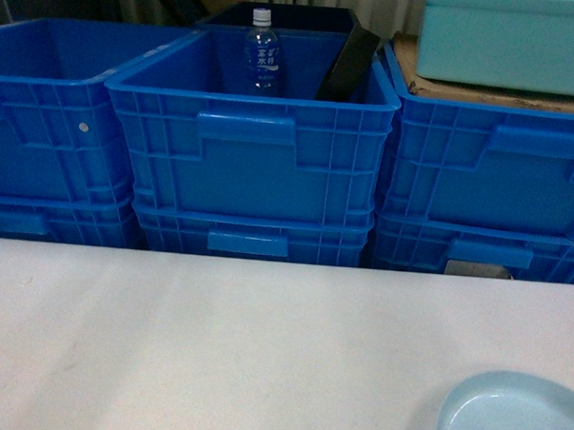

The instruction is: Place blue tray on left shelf second layer neatly

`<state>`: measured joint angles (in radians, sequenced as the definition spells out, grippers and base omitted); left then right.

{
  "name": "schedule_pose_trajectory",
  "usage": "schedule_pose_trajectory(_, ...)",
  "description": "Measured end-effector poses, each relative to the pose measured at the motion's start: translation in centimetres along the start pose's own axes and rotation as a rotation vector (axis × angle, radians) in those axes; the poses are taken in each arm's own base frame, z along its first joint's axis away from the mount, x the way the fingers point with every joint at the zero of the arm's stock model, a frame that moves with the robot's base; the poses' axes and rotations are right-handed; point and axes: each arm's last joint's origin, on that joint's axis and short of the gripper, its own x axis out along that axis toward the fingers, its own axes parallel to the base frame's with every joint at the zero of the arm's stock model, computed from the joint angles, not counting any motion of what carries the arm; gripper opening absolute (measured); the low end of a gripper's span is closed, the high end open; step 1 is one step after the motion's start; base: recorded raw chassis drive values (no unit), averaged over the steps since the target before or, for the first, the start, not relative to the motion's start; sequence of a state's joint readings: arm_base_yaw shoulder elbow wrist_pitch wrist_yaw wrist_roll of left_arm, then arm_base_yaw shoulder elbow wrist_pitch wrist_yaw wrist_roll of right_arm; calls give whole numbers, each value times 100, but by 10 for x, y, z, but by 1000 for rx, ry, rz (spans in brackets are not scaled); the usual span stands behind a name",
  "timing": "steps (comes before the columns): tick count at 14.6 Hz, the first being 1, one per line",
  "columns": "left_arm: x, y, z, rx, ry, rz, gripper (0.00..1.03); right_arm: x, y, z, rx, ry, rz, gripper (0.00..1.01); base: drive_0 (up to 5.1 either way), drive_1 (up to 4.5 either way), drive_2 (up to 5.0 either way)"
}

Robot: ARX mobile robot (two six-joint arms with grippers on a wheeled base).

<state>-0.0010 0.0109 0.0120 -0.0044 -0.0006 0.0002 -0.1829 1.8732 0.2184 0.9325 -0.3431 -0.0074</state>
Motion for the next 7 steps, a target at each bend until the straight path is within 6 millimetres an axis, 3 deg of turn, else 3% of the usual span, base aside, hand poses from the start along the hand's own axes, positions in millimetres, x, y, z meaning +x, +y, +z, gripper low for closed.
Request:
schedule_pose_trajectory(4,0,0,0,0,0,0,98,7,11,-5,18,22,13,98,0,0,0)
schedule_pose_trajectory(7,0,0,0,0,0,0,98,9,1,-5,52,10,-13,98,0,0,0)
